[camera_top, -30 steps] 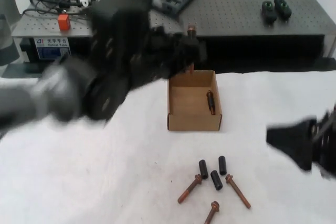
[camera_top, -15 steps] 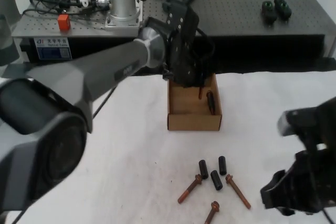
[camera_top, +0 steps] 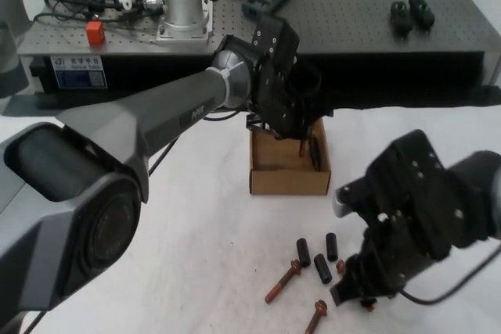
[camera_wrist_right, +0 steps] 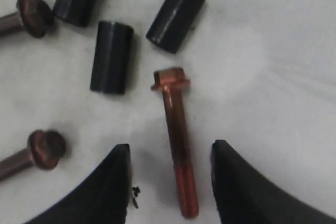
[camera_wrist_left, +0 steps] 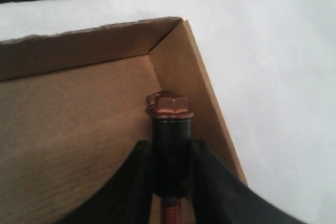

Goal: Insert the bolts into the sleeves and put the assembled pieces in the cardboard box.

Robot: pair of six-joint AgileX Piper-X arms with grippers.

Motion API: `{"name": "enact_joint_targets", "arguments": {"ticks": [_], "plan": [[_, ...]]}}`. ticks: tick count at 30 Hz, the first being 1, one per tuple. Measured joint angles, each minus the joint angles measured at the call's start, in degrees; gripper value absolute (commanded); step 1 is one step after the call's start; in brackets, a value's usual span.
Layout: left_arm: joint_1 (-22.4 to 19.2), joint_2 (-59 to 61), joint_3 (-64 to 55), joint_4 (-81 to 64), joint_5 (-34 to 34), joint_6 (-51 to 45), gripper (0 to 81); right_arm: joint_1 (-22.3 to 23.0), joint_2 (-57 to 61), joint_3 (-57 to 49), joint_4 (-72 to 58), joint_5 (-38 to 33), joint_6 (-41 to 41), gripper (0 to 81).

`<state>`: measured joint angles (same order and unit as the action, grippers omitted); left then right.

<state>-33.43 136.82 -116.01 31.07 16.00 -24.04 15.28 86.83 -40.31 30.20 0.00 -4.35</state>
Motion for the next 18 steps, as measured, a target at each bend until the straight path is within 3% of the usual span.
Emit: {"name": "enact_joint_targets", "arguments": {"ticks": [7, 15, 18], "plan": [[0.0, -0.4, 0.0, 0.2, 1.4, -0.7, 15.3, 0.1, 7.6, -5.2, -0.3, 3.0, -2.6, 23.5], [0.1, -1.0, -0.2, 2.0, 1.4, -1.5, 15.3, 0.1, 8.4, -6.0, 1.5, 3.0, -3.4, 22.7], [0.1, -1.0, -0.2, 2.5, 1.6, -1.5, 17.2, 0.1, 8.4, -6.0, 1.5, 3.0, -3.5, 12.6]]}}
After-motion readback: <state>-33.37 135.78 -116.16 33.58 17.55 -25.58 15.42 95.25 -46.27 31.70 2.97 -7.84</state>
